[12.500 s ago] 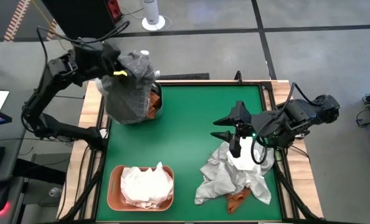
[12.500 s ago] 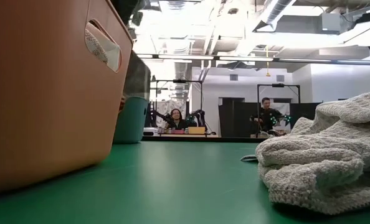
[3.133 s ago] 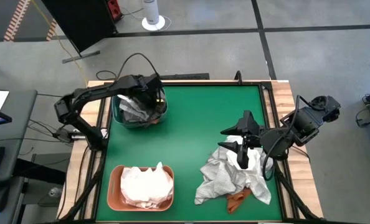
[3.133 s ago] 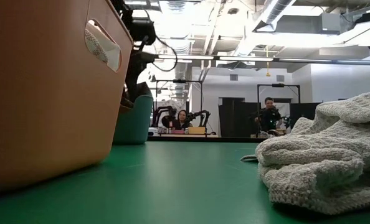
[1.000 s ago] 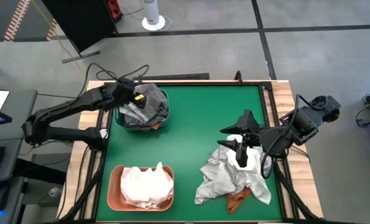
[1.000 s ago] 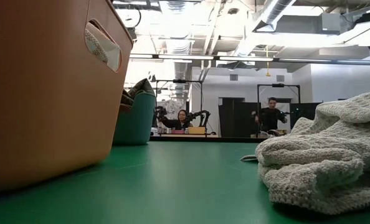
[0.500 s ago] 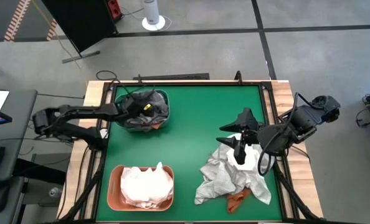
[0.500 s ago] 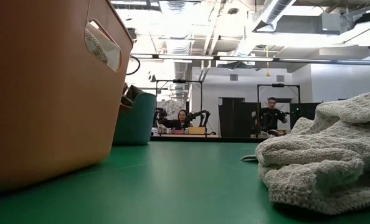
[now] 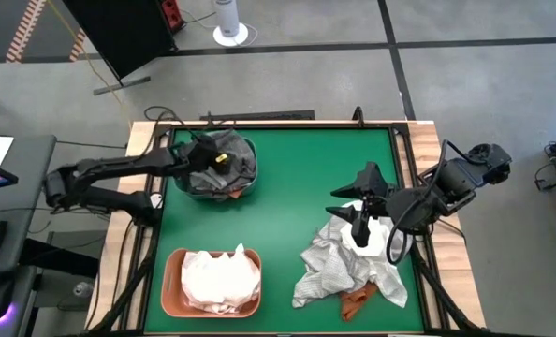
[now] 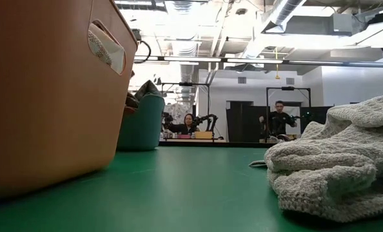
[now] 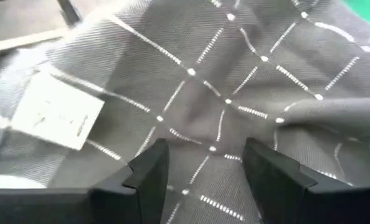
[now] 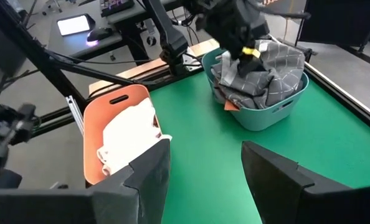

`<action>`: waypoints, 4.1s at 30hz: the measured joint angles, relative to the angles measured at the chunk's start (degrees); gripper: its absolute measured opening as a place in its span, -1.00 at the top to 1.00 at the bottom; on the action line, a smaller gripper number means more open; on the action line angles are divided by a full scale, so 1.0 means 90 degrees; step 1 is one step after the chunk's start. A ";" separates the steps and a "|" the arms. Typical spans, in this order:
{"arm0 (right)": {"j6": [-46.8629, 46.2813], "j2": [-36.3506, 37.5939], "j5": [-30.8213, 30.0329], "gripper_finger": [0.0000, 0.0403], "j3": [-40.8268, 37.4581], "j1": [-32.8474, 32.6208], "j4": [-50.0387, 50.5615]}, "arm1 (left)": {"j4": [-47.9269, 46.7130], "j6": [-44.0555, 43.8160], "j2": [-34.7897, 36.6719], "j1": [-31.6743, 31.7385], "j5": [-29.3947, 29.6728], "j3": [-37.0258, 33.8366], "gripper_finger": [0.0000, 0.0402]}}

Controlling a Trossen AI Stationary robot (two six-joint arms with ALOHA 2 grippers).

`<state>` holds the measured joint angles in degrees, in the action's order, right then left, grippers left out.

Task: Sort microfiber towel by color & place in baskets
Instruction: Put the black and white microfiber towel into the green bin, then put the gray microfiber towel into the orange bin

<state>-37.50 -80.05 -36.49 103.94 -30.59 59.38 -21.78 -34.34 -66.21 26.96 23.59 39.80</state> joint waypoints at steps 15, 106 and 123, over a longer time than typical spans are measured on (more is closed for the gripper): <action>0.0267 0.0000 0.0002 -0.11 0.0000 0.0003 0.0018 | -0.0886 0.0937 0.0548 -0.0005 0.0149 0.1600 0.03; 0.1937 -0.1180 0.3568 0.25 -0.5498 -0.0937 -0.3020 | -0.1369 -0.0499 -0.0845 -0.3831 0.1352 0.3411 0.03; 0.1634 -0.0358 0.3339 0.93 -0.5498 -0.0164 -0.2351 | -0.1299 -0.0598 -0.0532 -0.3830 0.1337 0.3406 0.03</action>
<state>-22.79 -83.27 -6.44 54.46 -32.07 38.22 -33.47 -39.72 -71.00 -7.51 35.62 70.46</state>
